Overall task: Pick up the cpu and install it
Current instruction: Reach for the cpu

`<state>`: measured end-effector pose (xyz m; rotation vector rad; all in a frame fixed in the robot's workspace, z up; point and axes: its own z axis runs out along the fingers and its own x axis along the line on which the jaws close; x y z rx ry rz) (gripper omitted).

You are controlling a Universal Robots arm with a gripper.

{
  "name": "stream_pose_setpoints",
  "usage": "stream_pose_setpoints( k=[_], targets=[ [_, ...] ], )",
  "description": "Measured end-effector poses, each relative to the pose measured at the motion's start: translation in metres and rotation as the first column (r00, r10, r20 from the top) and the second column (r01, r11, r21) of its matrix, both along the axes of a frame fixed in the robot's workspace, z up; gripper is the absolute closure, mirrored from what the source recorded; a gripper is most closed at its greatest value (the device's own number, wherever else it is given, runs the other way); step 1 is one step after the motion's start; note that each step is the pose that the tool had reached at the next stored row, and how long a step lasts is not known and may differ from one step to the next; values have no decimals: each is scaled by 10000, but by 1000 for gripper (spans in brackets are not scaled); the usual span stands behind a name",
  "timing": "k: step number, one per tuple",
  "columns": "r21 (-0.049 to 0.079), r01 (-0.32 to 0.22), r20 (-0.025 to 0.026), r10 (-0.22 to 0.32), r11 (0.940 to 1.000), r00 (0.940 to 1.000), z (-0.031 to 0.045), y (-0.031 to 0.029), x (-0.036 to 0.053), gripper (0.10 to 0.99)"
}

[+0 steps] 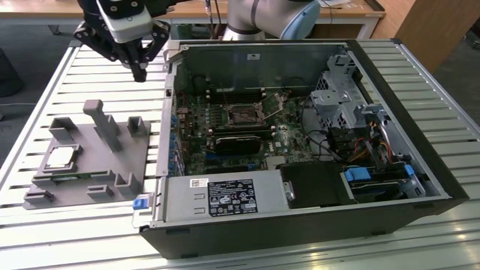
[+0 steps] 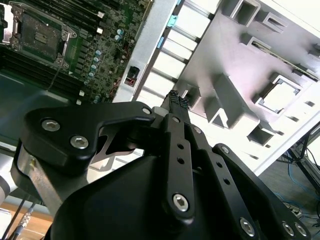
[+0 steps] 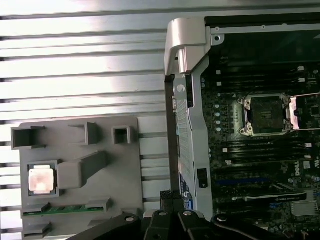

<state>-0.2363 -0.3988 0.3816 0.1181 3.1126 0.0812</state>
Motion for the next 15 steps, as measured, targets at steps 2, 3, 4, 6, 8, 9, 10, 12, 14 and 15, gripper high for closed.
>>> stream_pose_setpoints(
  k=[2, 3, 4, 6, 8, 9, 10, 12, 14, 15],
  targets=[
    [0, 0, 0, 0, 10000, 10000, -1, 0, -4, 980],
    [0, 0, -1, 0, 10000, 10000, -1, 0, -4, 980],
    [0, 0, -1, 0, 10000, 10000, -2, 0, -5, 980],
    [2, 1, 0, -1, 10000, 10000, -3, 0, -12, 980],
    [3, 1, -1, -1, 10000, 10000, -3, 0, -19, 980],
    [4, 1, 0, -1, 10000, 10000, -4, 0, -24, 980],
    [5, 1, 0, -1, 10000, 10000, -4, 0, -28, 980],
    [5, 0, 0, 0, 10000, 10000, -5, 0, -38, 980],
    [7, 0, -1, 0, 10000, 10000, -5, 0, -51, 980],
    [7, 0, -1, 0, 10000, 10000, -6, 0, -58, 980]
  ],
)
